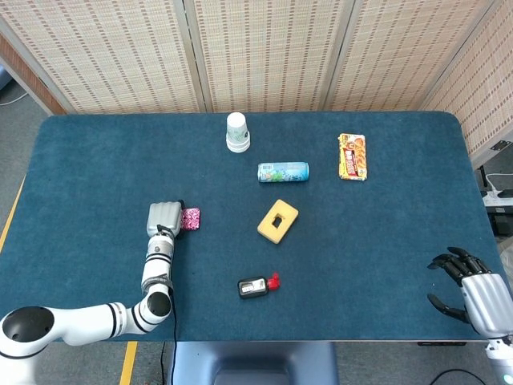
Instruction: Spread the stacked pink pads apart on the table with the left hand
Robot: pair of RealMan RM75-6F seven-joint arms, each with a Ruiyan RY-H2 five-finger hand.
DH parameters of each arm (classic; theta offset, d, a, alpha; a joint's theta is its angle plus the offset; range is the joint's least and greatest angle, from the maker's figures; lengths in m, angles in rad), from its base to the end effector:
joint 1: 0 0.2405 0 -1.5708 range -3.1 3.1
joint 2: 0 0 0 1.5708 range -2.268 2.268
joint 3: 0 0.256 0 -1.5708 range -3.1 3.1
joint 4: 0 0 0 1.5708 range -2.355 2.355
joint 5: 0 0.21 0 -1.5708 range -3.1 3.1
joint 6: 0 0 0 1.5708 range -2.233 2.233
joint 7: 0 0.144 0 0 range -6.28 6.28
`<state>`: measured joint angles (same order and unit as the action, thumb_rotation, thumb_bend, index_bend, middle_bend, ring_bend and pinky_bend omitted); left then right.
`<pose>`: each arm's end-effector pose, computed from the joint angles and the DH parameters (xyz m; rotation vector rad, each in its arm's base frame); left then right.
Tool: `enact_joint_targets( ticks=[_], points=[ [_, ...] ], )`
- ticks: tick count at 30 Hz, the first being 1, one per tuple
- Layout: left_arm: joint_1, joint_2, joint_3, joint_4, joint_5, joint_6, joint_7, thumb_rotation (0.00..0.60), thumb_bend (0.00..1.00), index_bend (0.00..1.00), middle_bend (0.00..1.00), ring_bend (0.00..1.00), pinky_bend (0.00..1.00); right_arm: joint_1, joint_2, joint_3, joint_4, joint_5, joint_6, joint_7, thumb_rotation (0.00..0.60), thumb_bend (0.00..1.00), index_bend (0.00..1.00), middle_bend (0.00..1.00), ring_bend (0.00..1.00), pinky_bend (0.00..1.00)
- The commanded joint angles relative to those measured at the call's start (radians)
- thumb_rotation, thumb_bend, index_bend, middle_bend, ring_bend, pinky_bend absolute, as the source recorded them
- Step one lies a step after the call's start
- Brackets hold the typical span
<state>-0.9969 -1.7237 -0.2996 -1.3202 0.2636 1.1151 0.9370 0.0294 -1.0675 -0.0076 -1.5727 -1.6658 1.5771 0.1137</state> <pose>-0.1360 0.3968 -0.0383 -1.5575 -1.0412 -0.4405 -0.3090 -0.1509 0.1731 1.4715 -0.8756 0.9876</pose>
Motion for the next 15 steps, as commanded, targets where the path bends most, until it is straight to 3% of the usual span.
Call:
enact_joint_targets(
  ticks=[1,9,15],
  points=[
    [0.017,0.027,0.01,-0.036,0.032,0.008,-0.016,0.6,0.36,0.35,0.82,0.88,0.79,0.001,0.001,0.0,-0.001,0.001,-0.003,0.0,0.6,0.09,0.4,0.33,0.19,0.3],
    [0.104,0.154,0.08,-0.178,0.217,0.064,-0.101,0.6,0.36,0.36,0.82,0.88,0.79,0.0,0.003,0.0,-0.004,0.004,-0.003,0.002,0.6,0.09,0.4,0.33,0.19,0.3],
    [0.171,0.248,0.133,-0.222,0.31,0.053,-0.172,0.6,0.36,0.36,0.82,0.88,0.79,0.001,0.002,-0.002,-0.005,0.001,-0.005,-0.003,0.6,0.09,0.4,0.33,0.19,0.3]
  ],
)
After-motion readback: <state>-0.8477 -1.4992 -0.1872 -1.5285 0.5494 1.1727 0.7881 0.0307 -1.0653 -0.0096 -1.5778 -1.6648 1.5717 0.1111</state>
